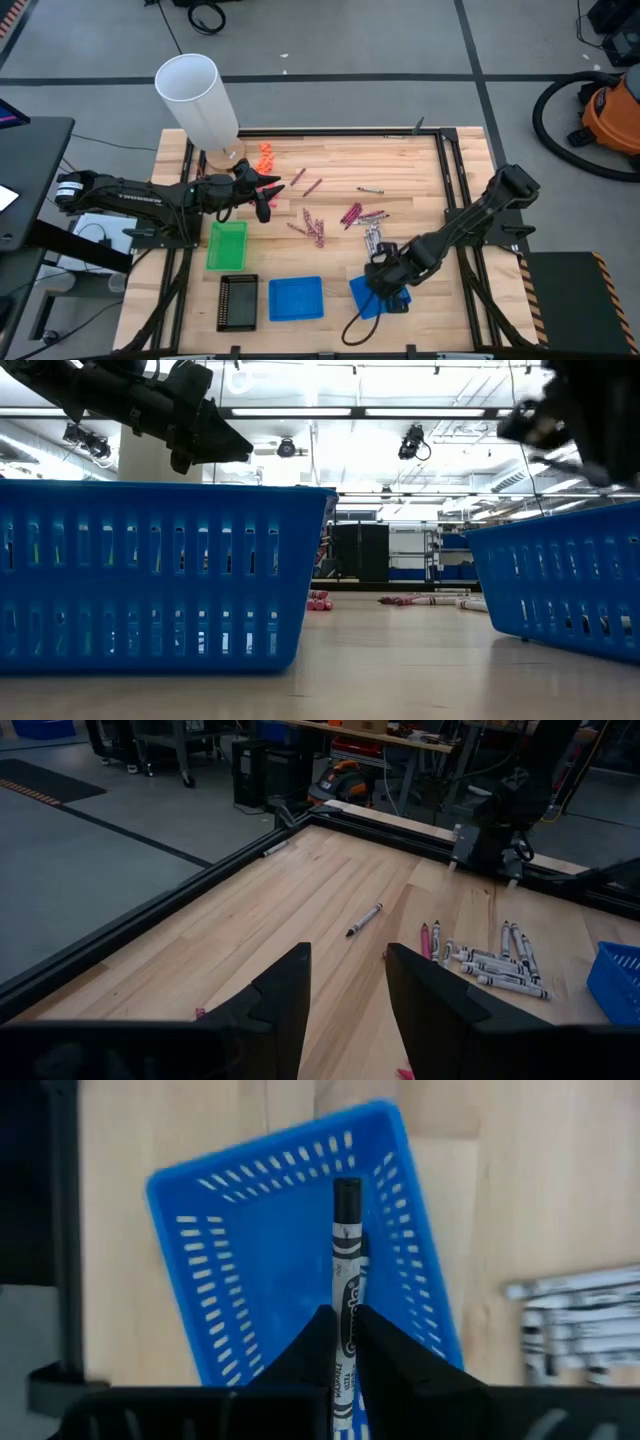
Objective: Sort crayons
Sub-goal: Put the black crayon into the right blue basket
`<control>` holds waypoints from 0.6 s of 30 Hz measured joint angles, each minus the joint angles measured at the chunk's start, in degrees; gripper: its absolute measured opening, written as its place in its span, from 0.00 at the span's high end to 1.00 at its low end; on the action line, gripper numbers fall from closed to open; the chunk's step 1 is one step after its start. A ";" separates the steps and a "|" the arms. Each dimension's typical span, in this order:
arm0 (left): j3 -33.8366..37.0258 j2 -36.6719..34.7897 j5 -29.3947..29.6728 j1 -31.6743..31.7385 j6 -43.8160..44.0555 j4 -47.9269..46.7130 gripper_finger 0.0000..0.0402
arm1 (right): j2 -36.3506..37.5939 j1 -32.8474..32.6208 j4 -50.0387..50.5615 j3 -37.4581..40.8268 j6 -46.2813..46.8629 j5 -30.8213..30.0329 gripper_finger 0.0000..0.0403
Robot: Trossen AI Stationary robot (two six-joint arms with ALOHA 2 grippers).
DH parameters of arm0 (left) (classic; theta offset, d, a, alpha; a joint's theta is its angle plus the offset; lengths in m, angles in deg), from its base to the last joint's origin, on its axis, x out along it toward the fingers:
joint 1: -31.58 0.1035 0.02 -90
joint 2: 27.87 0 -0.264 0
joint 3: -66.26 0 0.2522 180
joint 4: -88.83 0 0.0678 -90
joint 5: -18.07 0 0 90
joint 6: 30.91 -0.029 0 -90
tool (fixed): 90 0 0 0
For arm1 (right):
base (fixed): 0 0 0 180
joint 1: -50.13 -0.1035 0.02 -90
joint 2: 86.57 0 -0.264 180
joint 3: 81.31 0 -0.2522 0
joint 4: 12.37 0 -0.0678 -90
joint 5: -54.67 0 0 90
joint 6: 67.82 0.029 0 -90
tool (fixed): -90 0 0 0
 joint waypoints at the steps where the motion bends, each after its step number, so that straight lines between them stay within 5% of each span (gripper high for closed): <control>1: 0.00 0.00 -0.02 0.00 0.00 0.00 0.65 | -0.91 -0.03 0.03 0.33 0.46 0.15 0.91; 11: 0.00 0.00 0.00 0.00 -0.02 -0.31 0.65 | -1.56 2.61 3.09 0.28 0.73 3.11 0.72; 18: 0.00 0.00 0.00 -0.01 -0.04 -0.33 0.65 | 3.61 6.00 12.01 -0.65 -2.06 -2.61 0.70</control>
